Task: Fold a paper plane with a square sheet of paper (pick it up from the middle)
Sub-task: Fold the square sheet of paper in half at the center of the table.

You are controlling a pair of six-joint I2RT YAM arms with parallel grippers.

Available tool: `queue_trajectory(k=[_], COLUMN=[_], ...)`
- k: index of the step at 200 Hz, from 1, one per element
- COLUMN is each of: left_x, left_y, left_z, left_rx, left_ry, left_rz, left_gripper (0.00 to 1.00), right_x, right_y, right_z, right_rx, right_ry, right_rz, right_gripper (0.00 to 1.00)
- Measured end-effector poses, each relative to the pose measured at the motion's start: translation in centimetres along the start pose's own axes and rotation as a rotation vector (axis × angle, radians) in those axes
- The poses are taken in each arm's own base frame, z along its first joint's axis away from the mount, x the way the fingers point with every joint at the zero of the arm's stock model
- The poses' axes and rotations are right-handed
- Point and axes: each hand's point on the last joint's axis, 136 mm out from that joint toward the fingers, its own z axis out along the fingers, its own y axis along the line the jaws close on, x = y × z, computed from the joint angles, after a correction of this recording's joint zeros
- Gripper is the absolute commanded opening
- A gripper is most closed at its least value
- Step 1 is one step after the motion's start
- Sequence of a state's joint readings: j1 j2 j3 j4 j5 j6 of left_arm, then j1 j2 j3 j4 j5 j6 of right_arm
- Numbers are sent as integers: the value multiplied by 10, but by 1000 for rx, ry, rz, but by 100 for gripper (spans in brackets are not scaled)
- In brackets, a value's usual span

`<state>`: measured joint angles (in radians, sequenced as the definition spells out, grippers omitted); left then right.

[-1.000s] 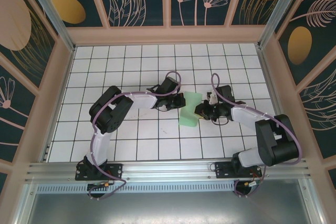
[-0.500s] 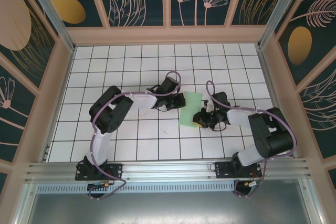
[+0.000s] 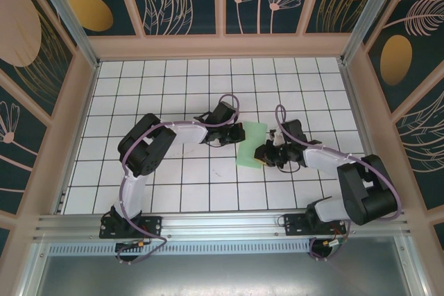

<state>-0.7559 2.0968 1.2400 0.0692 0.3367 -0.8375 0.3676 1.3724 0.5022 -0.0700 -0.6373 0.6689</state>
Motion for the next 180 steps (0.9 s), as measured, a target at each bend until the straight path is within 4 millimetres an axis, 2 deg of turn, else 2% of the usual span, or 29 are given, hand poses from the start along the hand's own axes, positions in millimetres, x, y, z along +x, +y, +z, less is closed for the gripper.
queue_trajectory(k=[52, 87, 114, 144, 156, 180], left_x=[0, 0, 0, -1, -3, -13], left_y=[0, 0, -1, -5, -8, -23], left_z=[0, 0, -1, -10, -18, -40], left_rx=[0, 1, 1, -17, -26, -10], left_ry=[0, 1, 3, 2, -12, -68], left_rz=[0, 0, 0, 7, 7, 18], left_gripper=[3, 4, 12, 38, 46, 53], right_x=[23, 23, 12, -22, -35, -45], right_y=[-27, -27, -16, 6, 6, -5], right_z=[7, 8, -1, -25, -33, -37], right_rx=[44, 49, 43, 17, 24, 60], right_ry=[47, 50, 10, -121, -168, -209], right_rz=[59, 62, 38, -16, -21, 0], right_gripper=[18, 20, 24, 34, 38, 45])
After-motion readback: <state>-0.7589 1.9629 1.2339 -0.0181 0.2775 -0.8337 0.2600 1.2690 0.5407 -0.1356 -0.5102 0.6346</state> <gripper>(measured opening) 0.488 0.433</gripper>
